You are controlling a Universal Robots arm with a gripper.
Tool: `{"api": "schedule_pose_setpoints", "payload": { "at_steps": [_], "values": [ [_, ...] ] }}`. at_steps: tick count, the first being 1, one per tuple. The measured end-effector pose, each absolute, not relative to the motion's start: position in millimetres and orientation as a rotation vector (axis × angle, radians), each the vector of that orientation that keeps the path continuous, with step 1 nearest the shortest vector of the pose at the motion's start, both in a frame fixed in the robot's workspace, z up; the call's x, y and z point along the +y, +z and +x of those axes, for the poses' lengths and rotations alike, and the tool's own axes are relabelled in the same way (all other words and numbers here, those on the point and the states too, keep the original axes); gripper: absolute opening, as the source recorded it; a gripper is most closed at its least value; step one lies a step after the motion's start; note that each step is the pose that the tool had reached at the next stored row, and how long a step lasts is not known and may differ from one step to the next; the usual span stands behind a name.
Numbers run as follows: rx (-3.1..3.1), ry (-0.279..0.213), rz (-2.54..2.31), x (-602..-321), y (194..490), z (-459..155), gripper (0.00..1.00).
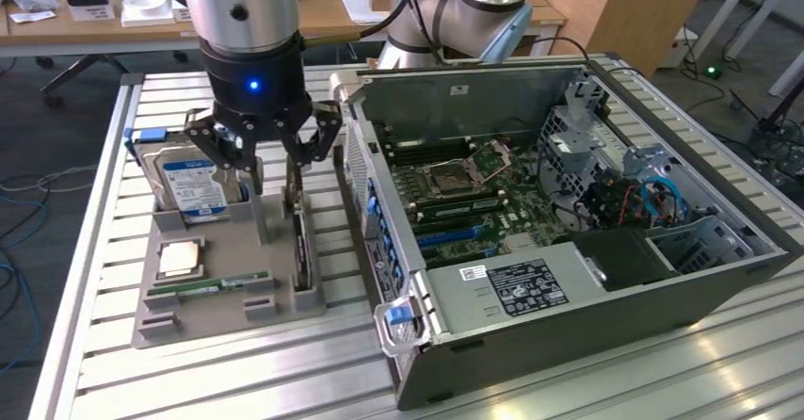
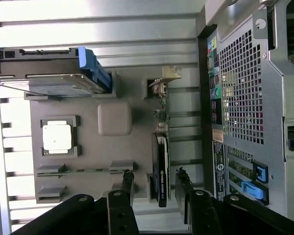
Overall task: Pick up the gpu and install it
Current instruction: 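Pick up the gpu and move the gpu toward the slot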
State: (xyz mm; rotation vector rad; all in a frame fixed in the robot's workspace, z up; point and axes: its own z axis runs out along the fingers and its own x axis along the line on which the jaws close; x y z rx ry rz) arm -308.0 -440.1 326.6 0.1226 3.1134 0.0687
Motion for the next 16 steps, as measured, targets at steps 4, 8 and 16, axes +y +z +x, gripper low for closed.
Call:
{"api": "schedule_pose_setpoints", "payload": {
  "at_steps": [4,8,16],
  "values": [
    [3.114,0.068,0.123,-440.1,325.5,-308.1,0.47],
    [3.113,0.069,0.123,-440.1,325.1,-307.4,0.47],
    [3.113,0.069,0.123,-440.1,324.8,-300.5,0.47]
  ]
}}
